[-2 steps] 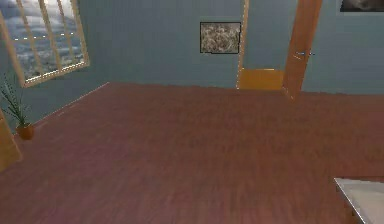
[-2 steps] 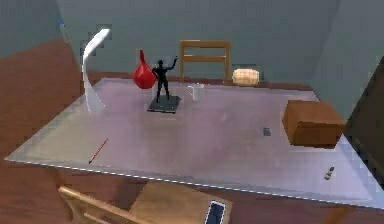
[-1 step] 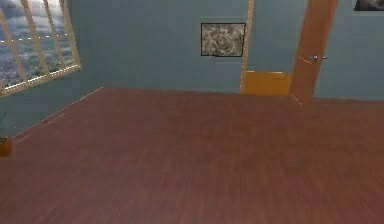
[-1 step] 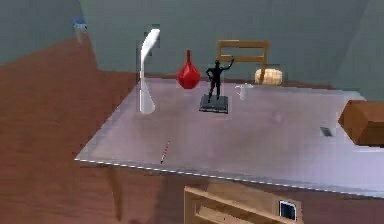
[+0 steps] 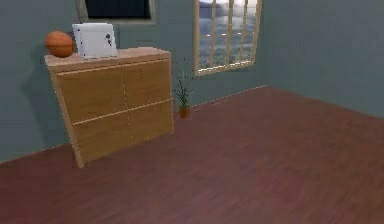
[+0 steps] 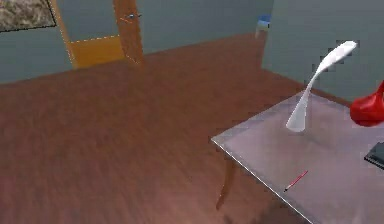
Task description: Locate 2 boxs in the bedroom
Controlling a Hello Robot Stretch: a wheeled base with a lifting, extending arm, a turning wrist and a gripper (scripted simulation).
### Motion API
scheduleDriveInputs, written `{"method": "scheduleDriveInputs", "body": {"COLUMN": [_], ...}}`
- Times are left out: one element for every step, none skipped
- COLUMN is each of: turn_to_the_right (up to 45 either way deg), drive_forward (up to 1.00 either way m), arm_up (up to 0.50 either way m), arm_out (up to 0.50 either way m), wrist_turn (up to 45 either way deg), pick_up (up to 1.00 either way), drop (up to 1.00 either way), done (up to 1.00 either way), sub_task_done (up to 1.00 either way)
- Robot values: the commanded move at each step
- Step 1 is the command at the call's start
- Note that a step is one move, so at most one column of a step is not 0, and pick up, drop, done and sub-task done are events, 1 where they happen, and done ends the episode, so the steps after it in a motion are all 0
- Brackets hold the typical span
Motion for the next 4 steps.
{"method": "scheduleDriveInputs", "body": {"turn_to_the_right": [-33.0,0.0,-3.0,45.0], "drive_forward": [0.0,1.0,0.0,0.0], "arm_up": [0.0,0.0,0.0,0.0], "arm_out": [0.0,0.0,0.0,0.0], "wrist_turn": [0.0,0.0,0.0,0.0], "pick_up": [0.0,0.0,0.0,0.0], "drop": [0.0,0.0,0.0,0.0], "done": [0.0,0.0,0.0,0.0], "sub_task_done": [0.0,0.0,0.0,0.0]}}
